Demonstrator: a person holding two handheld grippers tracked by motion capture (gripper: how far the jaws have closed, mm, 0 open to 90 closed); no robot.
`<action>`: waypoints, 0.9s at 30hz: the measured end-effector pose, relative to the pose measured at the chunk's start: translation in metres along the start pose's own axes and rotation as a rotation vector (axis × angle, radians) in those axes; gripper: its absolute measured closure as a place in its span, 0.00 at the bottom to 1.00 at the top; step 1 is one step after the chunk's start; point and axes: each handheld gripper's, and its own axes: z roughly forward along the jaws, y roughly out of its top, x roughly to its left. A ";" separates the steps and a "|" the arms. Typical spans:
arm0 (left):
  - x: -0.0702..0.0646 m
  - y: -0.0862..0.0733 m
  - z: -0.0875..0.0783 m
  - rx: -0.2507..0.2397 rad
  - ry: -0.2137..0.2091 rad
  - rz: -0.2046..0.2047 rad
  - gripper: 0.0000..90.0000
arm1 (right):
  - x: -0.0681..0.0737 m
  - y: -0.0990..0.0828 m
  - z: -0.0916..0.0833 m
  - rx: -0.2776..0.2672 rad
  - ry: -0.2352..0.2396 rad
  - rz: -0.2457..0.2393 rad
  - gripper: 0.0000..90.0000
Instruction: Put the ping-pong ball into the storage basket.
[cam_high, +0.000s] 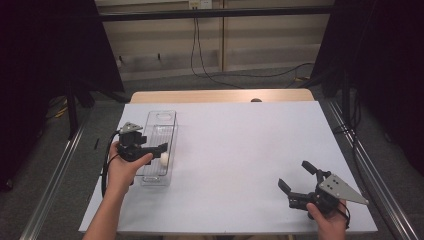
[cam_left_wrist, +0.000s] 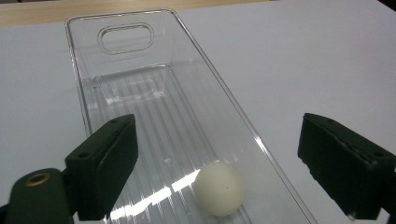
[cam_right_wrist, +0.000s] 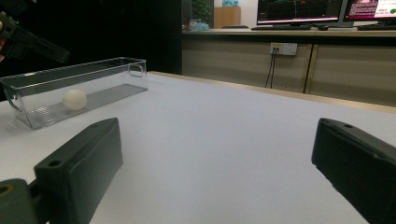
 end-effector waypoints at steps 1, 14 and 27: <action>0.001 -0.001 -0.001 -0.005 -0.014 0.001 0.13 | 0.000 0.000 0.000 -0.001 -0.001 -0.001 0.02; 0.002 -0.009 -0.009 -0.064 -0.029 -0.010 0.07 | -0.001 0.000 0.000 0.003 0.002 -0.004 0.02; 0.004 -0.020 -0.017 -0.107 -0.056 -0.015 0.05 | 0.000 0.000 0.000 0.006 -0.001 0.001 0.02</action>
